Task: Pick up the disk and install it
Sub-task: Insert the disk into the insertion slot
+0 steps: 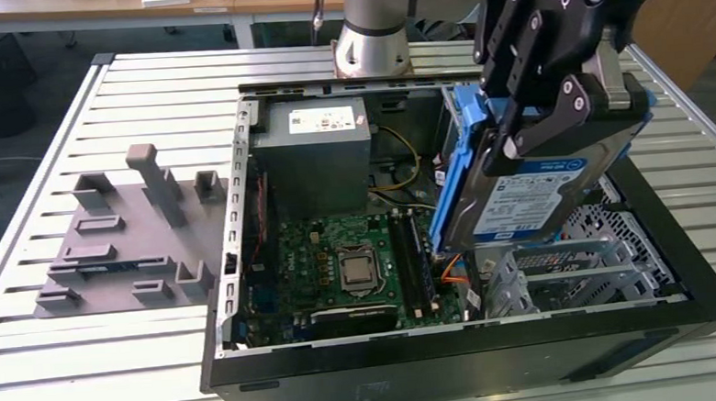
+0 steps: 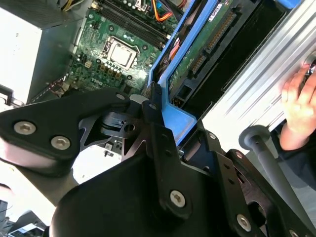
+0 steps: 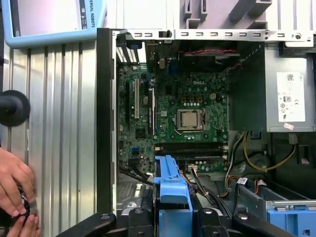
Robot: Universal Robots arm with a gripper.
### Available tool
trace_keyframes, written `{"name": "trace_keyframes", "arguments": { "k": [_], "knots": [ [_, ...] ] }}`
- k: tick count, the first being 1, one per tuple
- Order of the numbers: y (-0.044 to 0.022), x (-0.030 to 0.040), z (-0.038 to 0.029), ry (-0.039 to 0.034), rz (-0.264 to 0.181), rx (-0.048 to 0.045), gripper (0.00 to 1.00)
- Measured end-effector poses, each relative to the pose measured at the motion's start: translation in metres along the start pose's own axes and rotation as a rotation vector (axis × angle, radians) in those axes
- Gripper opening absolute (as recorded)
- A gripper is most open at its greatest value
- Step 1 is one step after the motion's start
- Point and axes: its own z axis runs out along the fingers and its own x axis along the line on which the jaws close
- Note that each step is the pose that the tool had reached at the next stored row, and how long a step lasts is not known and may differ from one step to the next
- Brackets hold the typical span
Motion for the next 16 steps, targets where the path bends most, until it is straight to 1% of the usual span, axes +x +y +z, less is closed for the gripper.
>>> {"name": "trace_keyframes", "arguments": {
  "k": [1, 2, 7, 13, 16],
  "knots": [
    [-0.0005, 0.0000, 0.0005, 0.0035, 0.000, 0.0002, 0.37],
    [-0.0008, 0.0001, 0.0010, 0.0045, 0.000, 0.0002, 0.37],
    [-0.0035, 0.0002, 0.0022, 0.0041, 0.000, 0.0002, 0.37],
    [-0.0158, 0.0005, 0.0039, 0.0041, 0.000, 0.0003, 0.37],
    [-0.0199, 0.0009, 0.0051, 0.0041, 0.000, 0.0003, 0.37]
  ]
}}
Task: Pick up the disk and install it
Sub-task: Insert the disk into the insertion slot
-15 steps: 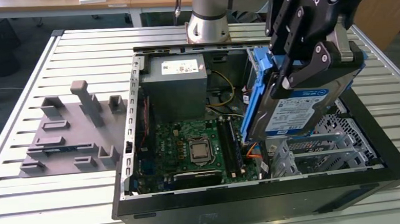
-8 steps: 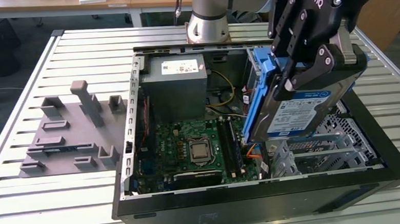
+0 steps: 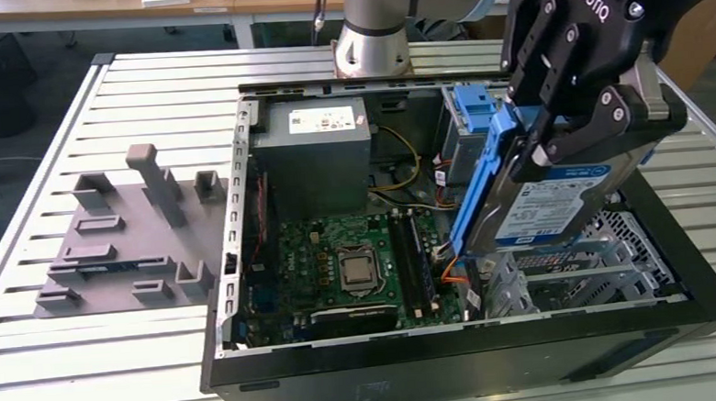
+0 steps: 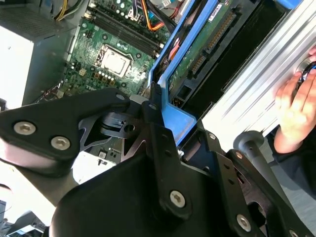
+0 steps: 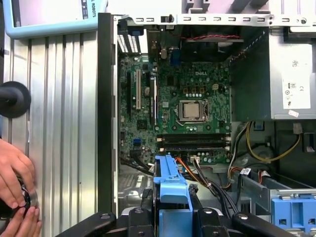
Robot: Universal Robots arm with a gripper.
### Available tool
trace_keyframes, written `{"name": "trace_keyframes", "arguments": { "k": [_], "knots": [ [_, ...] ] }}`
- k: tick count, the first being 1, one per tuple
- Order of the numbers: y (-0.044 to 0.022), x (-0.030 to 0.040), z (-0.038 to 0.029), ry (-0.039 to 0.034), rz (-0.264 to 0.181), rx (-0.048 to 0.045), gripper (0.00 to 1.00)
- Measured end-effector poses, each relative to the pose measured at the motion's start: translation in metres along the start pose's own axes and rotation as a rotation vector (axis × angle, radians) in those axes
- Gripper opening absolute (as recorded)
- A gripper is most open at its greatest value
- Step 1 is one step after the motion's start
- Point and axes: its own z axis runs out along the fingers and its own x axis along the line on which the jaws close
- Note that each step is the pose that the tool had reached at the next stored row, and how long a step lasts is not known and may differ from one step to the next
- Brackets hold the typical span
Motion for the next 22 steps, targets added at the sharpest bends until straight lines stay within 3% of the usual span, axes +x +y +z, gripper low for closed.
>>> {"name": "trace_keyframes", "arguments": {
  "k": [9, 22],
  "knots": [
    [-0.0044, 0.0080, 0.0029, 0.0001, 0.000, 0.0000, 0.37],
    [-0.0289, 0.0077, 0.0039, 0.0000, 0.000, 0.0000, 0.37]
  ]
}}
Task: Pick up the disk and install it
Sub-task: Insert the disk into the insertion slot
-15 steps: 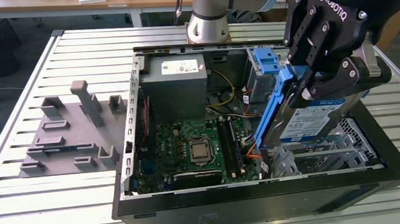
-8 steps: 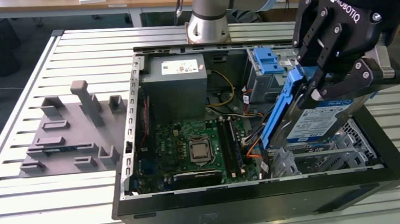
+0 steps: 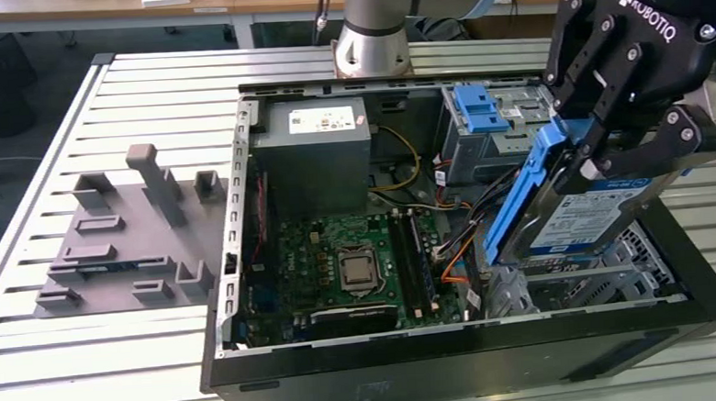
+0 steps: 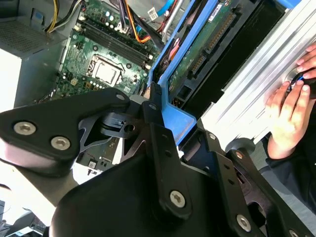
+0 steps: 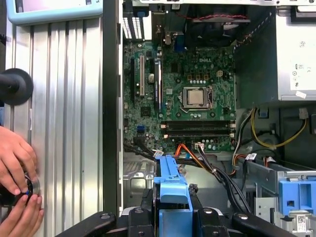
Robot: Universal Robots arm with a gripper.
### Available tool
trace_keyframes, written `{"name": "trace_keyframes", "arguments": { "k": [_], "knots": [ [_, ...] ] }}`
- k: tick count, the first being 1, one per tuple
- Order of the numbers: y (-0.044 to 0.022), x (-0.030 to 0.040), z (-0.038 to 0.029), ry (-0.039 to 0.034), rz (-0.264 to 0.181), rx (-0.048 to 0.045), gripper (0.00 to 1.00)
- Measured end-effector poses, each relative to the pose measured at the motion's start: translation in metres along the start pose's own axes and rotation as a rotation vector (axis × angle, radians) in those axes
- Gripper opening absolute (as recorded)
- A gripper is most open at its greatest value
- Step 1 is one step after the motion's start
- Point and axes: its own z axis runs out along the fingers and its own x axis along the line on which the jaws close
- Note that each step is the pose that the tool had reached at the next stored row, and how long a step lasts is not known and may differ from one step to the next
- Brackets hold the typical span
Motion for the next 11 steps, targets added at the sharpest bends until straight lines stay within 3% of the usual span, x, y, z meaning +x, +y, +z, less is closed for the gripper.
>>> {"name": "trace_keyframes", "arguments": {
  "k": [5, 11],
  "knots": [
    [-0.0076, -0.0001, 0.0002, 0.0002, 0.000, 0.0000, 0.37],
    [-0.0081, -0.0001, 0.0003, 0.0001, 0.000, 0.0000, 0.37]
  ]
}}
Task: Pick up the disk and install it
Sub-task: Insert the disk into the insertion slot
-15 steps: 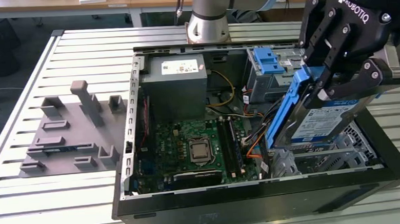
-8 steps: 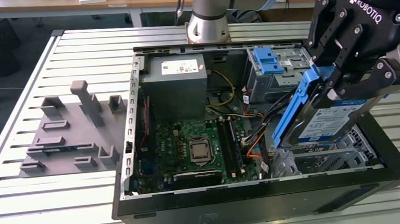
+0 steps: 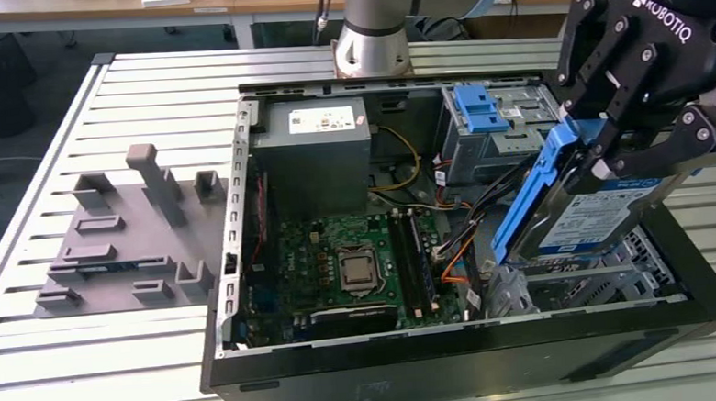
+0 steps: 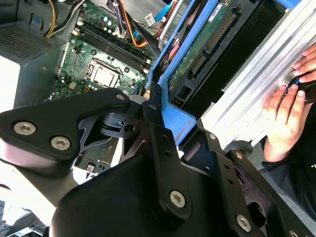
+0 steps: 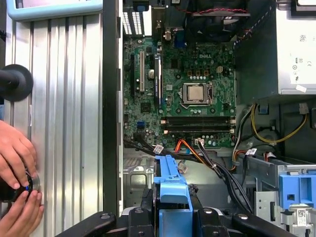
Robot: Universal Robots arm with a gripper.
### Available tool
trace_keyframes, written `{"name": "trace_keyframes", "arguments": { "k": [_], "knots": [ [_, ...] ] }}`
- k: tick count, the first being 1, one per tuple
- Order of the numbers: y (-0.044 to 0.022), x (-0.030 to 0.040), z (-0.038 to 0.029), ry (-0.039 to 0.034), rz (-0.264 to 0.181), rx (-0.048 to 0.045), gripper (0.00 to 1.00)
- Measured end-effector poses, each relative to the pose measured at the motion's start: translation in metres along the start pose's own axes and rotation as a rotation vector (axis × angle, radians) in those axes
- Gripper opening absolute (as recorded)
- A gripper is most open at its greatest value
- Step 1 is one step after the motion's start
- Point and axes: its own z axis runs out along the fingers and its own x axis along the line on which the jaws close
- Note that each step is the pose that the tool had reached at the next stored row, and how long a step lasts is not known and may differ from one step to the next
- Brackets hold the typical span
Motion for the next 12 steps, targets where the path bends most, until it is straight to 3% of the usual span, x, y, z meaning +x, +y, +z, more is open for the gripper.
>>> {"name": "trace_keyframes", "arguments": {
  "k": [7, 12],
  "knots": [
    [-0.0007, 0.0000, 0.0001, 0.0000, 0.000, 0.0000, 0.37],
    [-0.0059, 0.0000, 0.0010, 0.0000, 0.000, 0.0000, 0.37]
  ]
}}
